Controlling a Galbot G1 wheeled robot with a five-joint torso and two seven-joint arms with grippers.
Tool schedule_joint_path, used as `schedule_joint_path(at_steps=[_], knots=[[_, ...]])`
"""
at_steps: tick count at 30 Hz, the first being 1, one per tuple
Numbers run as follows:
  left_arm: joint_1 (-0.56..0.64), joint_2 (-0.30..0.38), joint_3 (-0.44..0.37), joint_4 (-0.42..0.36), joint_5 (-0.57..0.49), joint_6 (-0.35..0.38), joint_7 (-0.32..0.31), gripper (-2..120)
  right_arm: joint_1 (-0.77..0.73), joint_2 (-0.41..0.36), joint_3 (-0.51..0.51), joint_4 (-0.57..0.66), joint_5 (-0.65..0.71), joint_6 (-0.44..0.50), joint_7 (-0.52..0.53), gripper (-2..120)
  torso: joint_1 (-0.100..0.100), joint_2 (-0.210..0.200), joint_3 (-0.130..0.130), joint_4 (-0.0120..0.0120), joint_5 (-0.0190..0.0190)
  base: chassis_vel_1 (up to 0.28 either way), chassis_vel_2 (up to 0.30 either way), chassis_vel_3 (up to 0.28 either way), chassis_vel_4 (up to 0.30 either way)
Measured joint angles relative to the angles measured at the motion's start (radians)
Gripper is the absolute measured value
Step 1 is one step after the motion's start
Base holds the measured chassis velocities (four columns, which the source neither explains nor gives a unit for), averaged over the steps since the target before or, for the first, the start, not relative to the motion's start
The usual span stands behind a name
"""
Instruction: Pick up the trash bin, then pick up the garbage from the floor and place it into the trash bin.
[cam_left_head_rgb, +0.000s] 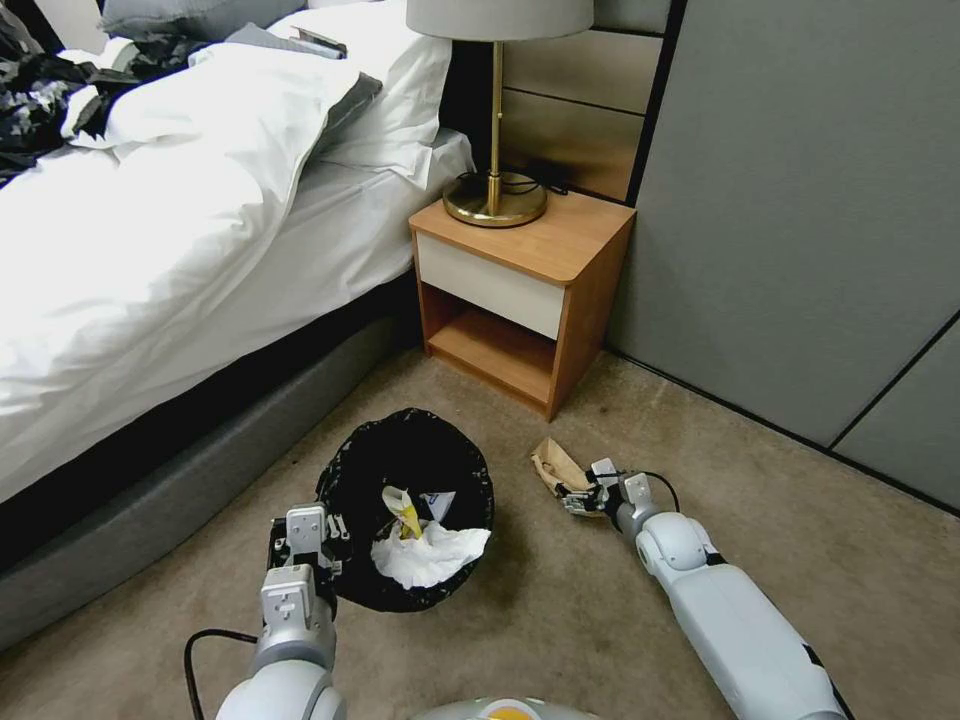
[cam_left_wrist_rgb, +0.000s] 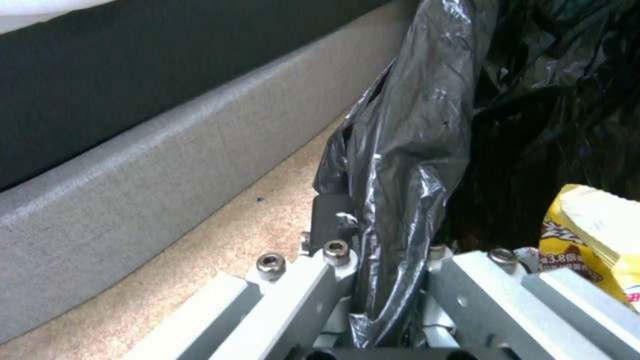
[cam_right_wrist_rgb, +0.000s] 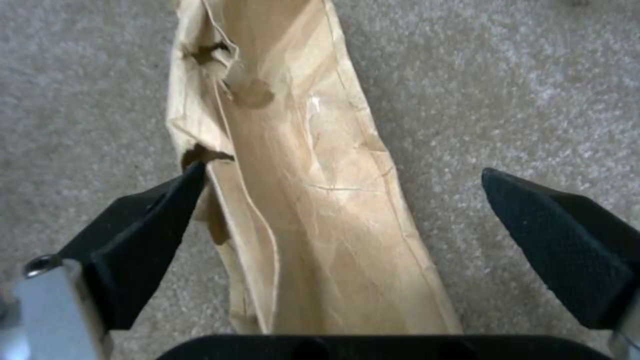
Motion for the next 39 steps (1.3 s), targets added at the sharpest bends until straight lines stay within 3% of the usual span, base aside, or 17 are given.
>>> schedule_joint_path(at_steps=[6, 12, 17, 20, 28, 39], knots=[[-0.001, -0.001, 0.001, 0.001, 0.001, 0.0, 0.0, 1, 0.007, 0.006, 0.001, -0.02, -0.007, 0.015, -0.002, 84, 0.0, 0.0, 0.0, 0.0, 0.0, 0.0, 0.0, 0.0, 0.0], [-0.002, -0.002, 0.001, 0.001, 0.001, -0.001, -0.001, 1, 0.007, 0.009, 0.001, -0.025, -0.01, 0.029, -0.003, 56, 0.0, 0.0, 0.0, 0.0, 0.0, 0.0, 0.0, 0.0, 0.0], [-0.002, -0.003, 0.002, 0.001, 0.001, -0.001, -0.001, 1, 0.007, 0.011, 0.001, -0.029, -0.012, 0.032, -0.003, 45, 0.0, 0.0, 0.0, 0.0, 0.0, 0.0, 0.0, 0.0, 0.0], [-0.002, -0.004, 0.002, 0.001, 0.001, -0.002, -0.001, 1, 0.005, 0.013, 0.002, -0.036, -0.017, 0.041, -0.003, 29, 0.0, 0.0, 0.0, 0.0, 0.0, 0.0, 0.0, 0.0, 0.0], [-0.005, -0.005, 0.002, 0.001, 0.001, -0.002, -0.002, 1, -0.002, 0.01, 0.008, -0.04, -0.02, 0.06, -0.003, 0, 0.0, 0.0, 0.0, 0.0, 0.0, 0.0, 0.0, 0.0, 0.0], [-0.009, -0.005, 0.003, 0.0, 0.0, -0.002, -0.002, 1, -0.003, 0.004, 0.015, -0.031, -0.015, 0.079, 0.009, 0, 0.0, 0.0, 0.0, 0.0, 0.0, 0.0, 0.0, 0.0, 0.0]])
